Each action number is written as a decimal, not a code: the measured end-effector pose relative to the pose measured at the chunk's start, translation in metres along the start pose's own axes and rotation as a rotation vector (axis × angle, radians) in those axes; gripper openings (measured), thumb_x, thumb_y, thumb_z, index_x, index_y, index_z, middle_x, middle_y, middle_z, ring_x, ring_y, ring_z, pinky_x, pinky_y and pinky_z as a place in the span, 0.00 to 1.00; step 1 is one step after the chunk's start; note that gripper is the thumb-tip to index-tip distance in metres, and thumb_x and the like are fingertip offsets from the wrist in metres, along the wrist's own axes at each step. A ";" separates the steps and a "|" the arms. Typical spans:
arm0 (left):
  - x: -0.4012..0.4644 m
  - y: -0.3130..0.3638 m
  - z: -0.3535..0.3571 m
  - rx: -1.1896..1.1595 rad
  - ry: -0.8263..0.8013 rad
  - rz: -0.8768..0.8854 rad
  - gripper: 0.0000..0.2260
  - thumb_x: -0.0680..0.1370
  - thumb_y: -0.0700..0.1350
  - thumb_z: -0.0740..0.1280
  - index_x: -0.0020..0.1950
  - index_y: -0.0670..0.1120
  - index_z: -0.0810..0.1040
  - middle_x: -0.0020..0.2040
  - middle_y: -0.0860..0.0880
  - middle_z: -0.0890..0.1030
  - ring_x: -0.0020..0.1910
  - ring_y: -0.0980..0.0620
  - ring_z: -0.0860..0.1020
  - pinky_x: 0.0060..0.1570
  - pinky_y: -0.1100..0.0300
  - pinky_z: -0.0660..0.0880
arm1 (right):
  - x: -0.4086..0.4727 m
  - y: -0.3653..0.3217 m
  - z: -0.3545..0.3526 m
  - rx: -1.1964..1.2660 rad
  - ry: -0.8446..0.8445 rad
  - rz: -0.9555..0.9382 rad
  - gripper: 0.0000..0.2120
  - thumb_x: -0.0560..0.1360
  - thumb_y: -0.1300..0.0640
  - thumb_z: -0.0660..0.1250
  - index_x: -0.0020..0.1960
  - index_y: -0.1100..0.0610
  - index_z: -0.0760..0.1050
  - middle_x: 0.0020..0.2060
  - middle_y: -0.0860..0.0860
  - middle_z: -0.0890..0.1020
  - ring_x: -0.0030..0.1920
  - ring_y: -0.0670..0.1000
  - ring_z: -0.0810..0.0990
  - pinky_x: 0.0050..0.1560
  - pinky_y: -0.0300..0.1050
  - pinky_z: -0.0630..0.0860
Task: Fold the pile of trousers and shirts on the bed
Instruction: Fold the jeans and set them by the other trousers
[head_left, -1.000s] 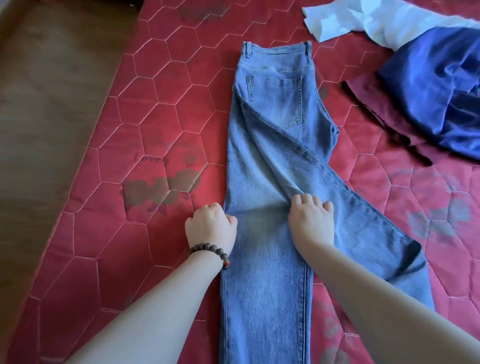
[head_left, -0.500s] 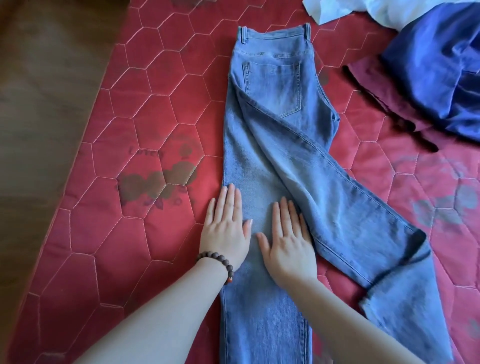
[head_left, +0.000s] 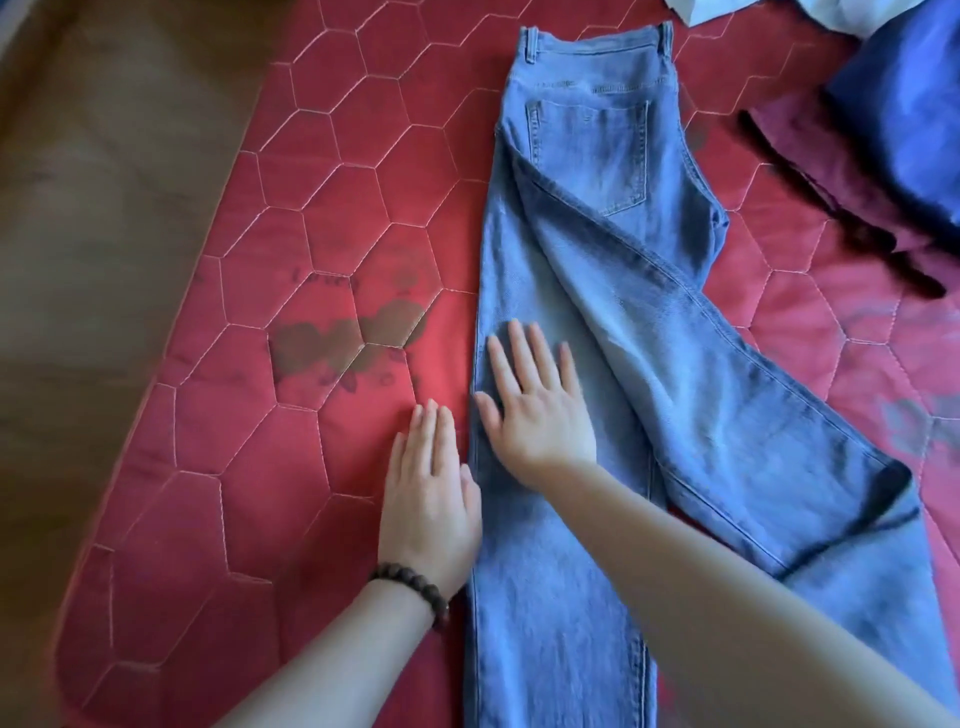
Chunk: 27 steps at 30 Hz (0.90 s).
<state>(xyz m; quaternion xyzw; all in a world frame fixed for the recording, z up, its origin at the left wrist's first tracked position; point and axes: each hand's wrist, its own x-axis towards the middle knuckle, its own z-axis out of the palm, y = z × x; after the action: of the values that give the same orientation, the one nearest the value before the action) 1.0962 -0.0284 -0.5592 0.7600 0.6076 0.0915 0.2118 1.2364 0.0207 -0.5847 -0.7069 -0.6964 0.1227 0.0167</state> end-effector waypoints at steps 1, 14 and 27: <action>0.003 -0.001 -0.005 -0.023 0.054 -0.013 0.24 0.77 0.37 0.57 0.73 0.34 0.64 0.75 0.38 0.64 0.76 0.42 0.60 0.74 0.45 0.56 | -0.023 -0.010 0.003 0.022 -0.010 -0.057 0.32 0.80 0.41 0.44 0.78 0.57 0.52 0.78 0.53 0.53 0.78 0.53 0.47 0.76 0.58 0.46; -0.017 -0.001 0.004 0.441 -0.364 0.348 0.32 0.81 0.57 0.52 0.79 0.45 0.41 0.80 0.49 0.39 0.78 0.51 0.38 0.76 0.49 0.40 | -0.190 0.023 -0.011 0.222 0.069 -0.269 0.14 0.73 0.61 0.62 0.57 0.62 0.77 0.58 0.58 0.78 0.59 0.61 0.75 0.61 0.57 0.72; -0.163 -0.055 -0.017 0.493 -0.521 0.694 0.31 0.79 0.59 0.56 0.79 0.50 0.52 0.80 0.49 0.49 0.78 0.45 0.43 0.74 0.38 0.45 | -0.309 -0.015 0.032 -0.048 -0.165 -0.154 0.30 0.79 0.43 0.53 0.78 0.53 0.55 0.77 0.52 0.55 0.77 0.55 0.53 0.74 0.63 0.53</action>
<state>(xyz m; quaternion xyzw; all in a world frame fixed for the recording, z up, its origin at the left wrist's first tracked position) 1.0012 -0.1722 -0.5484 0.9425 0.2492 -0.1824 0.1277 1.2157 -0.2891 -0.5660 -0.6389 -0.7504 0.1623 -0.0482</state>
